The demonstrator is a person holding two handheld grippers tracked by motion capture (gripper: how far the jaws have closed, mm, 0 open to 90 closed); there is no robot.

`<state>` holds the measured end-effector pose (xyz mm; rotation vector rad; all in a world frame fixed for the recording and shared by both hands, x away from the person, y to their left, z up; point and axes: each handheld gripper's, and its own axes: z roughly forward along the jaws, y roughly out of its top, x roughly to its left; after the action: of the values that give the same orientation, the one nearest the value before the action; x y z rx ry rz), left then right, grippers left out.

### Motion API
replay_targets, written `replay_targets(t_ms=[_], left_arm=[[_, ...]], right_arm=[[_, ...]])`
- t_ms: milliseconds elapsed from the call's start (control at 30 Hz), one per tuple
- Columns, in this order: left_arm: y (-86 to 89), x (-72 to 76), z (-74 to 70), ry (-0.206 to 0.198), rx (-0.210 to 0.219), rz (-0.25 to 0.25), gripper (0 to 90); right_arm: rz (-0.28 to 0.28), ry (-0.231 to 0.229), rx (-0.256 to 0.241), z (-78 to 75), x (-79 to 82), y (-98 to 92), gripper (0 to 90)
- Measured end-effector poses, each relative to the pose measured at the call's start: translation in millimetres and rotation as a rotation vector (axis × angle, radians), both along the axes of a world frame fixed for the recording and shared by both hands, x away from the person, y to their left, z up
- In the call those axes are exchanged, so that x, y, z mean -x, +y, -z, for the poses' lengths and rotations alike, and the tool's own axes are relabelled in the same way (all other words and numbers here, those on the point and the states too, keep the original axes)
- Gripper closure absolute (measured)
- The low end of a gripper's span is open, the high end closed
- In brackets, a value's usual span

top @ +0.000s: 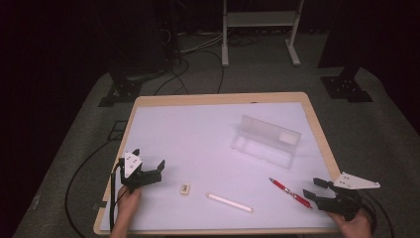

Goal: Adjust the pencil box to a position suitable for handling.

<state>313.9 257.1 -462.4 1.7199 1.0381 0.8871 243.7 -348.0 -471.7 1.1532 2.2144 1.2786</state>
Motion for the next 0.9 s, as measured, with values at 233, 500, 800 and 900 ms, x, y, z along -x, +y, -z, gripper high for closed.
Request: replay_targets(t_ms=[233,500,800,900], left_arm=[[-2.3,0.9,0.5,-0.009,-0.015,-0.01,0.0],[0.2,0.8,0.1,-0.006,0.004,-0.006,0.0],[-1.0,0.7,0.4,-0.008,-0.007,-0.004,0.0],[-0.8,0.8,0.4,-0.009,-0.002,-0.009,0.0]], right_arm=[[-0.031,-0.015,0.003,-11.1,-4.2,6.3,32.9],[-0.061,-0.031,0.051,-33.9,-15.9,17.2,30.7],[-0.089,-0.045,0.088,-60.1,-37.4,30.9,29.1],[-0.104,-0.051,0.097,-68.9,-48.5,41.8,28.5]])
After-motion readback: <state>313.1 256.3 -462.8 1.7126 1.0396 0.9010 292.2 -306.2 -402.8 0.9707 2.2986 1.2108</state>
